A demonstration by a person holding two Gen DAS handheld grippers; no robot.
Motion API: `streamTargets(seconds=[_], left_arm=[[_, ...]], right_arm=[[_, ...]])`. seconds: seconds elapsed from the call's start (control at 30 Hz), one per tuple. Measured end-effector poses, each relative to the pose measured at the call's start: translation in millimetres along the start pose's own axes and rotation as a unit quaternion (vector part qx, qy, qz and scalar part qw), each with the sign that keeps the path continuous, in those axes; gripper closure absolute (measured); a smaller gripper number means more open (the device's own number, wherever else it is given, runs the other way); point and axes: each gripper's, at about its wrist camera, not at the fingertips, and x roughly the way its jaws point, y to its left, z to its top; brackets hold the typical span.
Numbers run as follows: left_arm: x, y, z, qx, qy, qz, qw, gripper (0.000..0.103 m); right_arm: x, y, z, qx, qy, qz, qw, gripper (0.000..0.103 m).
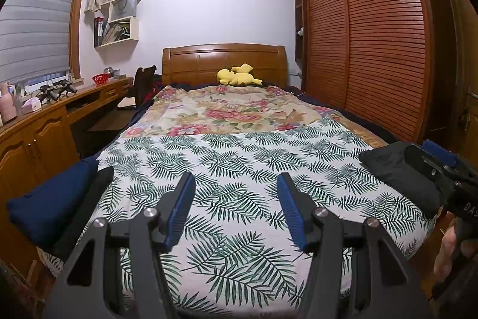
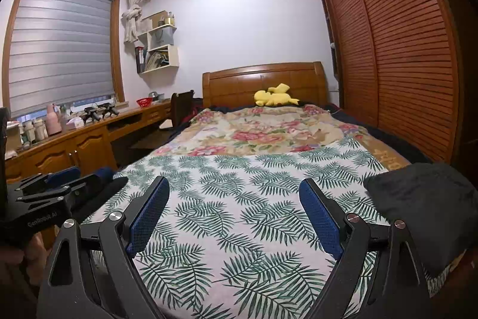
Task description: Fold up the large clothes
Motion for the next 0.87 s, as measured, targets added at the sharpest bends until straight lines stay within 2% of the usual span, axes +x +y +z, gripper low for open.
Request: streamTargets(seconds=[0.87], left_arm=[[0.0,-2.1,1.3,-0.001,-0.001,0.0,1.0,0.047]], right_arm=[[-1.5,-0.5,-0.8,0.0,-0.002,-0.001,1.0,0.013]])
